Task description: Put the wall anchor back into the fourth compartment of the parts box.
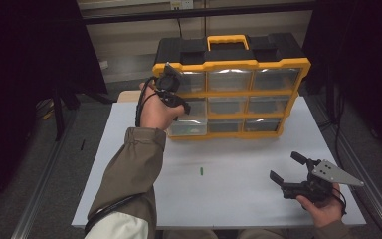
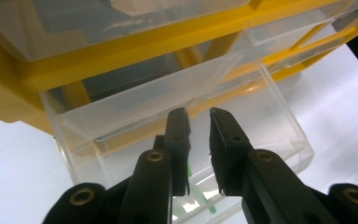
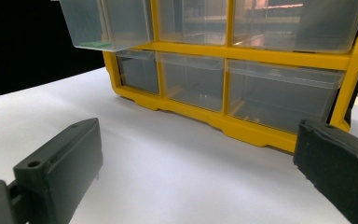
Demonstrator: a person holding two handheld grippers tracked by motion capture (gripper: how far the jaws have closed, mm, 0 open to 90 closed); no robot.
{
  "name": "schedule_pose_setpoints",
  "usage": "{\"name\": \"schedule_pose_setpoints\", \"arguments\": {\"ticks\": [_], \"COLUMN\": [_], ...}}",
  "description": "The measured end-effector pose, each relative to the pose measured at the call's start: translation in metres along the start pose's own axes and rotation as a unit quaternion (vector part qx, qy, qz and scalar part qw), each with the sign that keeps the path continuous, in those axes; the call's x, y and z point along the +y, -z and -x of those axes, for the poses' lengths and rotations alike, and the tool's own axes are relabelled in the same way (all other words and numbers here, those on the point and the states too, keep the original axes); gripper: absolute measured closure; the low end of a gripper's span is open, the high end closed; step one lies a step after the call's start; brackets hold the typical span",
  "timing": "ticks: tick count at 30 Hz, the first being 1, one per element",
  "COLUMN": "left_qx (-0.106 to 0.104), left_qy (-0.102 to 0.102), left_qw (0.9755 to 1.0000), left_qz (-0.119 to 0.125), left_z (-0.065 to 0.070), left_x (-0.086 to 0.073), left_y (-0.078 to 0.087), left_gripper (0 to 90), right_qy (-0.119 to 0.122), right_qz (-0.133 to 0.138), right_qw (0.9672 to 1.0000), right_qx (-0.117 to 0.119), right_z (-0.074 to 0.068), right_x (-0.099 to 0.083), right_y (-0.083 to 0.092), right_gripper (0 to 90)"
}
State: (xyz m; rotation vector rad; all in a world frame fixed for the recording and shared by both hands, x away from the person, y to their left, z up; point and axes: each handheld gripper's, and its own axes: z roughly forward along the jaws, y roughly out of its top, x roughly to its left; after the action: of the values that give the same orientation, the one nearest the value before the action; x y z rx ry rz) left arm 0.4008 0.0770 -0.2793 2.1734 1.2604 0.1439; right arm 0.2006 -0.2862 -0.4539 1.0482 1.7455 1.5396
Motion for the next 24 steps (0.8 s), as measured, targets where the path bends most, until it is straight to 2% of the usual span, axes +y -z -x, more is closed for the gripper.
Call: {"name": "schedule_pose_setpoints", "arguments": {"ticks": [1, 6, 11, 12, 15, 24], "left_qx": [-0.004, -0.024, -0.033, -0.035, -0.044, -0.055], "left_qy": [0.007, -0.005, -0.010, -0.017, -0.016, -0.033], "left_qw": [0.9999, 0.9997, 0.9993, 0.9992, 0.9988, 0.9979], "left_qz": [0.008, 0.004, 0.011, 0.010, 0.011, 0.013], "left_z": [0.002, 0.008, 0.014, 0.014, 0.017, 0.026], "left_x": [0.000, 0.001, 0.002, 0.003, 0.003, 0.004], "left_y": [0.000, 0.002, 0.004, 0.003, 0.003, 0.004], "left_gripper": [76.2, 72.5, 68.2, 68.0, 64.2, 54.5], "right_qy": [0.000, 0.000, 0.000, 0.000, -0.001, 0.001], "right_qz": [0.000, -0.001, 0.000, -0.001, -0.001, -0.001], "right_qw": [1.0000, 1.0000, 1.0000, 1.0000, 1.0000, 1.0000], "right_qx": [0.000, 0.001, 0.001, 0.001, -0.001, 0.001], "right_z": [0.000, 0.000, 0.000, 0.000, -0.001, 0.000], "right_x": [0.000, 0.000, 0.000, 0.000, 0.000, 0.000], "right_y": [0.000, 0.000, 0.000, 0.000, 0.000, 0.000], "right_gripper": [1.1, 1.1, 1.1, 1.1, 1.1, 1.1]}}
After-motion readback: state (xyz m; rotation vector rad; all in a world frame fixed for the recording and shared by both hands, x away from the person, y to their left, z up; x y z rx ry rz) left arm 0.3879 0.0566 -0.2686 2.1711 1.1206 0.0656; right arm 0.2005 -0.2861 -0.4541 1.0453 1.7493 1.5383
